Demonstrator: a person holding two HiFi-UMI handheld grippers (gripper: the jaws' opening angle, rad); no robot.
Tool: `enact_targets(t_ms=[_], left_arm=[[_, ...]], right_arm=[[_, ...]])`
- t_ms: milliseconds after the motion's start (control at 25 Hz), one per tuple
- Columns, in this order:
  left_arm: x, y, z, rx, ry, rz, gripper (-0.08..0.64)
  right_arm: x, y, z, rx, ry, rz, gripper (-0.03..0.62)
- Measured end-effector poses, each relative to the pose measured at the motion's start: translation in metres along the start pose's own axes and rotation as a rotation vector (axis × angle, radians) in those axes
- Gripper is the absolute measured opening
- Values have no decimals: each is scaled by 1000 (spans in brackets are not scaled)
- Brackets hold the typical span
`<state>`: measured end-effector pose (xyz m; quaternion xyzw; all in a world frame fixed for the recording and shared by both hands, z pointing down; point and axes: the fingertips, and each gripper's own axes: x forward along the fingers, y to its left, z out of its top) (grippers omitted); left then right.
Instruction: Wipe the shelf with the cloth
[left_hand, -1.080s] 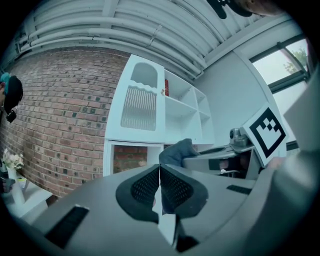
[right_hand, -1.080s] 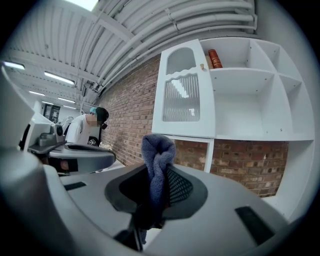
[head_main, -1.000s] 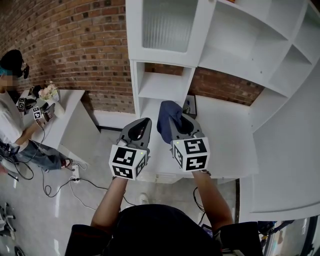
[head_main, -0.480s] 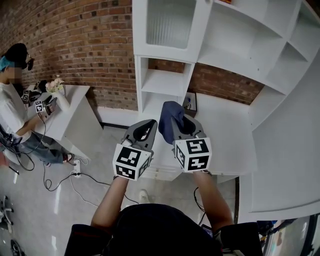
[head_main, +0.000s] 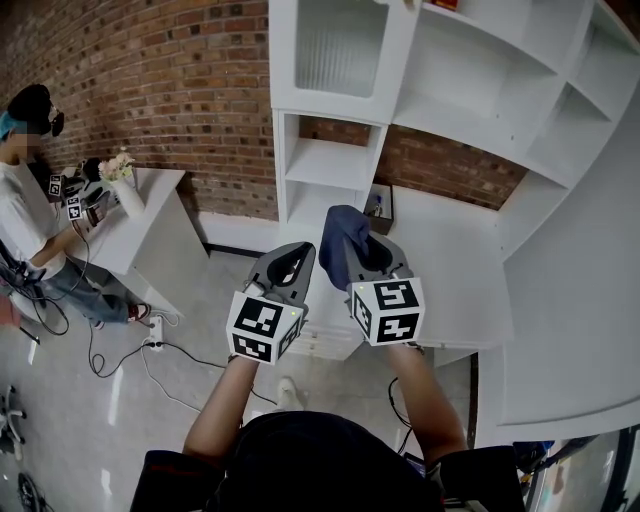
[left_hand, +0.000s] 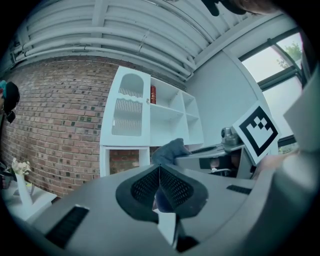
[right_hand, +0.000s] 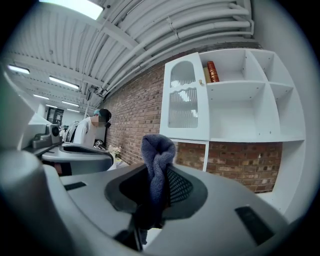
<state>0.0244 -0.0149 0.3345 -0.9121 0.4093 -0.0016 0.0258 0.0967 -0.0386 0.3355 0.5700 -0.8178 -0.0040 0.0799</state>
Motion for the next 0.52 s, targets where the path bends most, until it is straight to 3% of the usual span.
enact_targets(t_ms=[520], left_arm=[[-17, -28, -3, 9, 4, 8, 17]], right_arm=[[-31, 4, -5, -1, -6, 1, 92]])
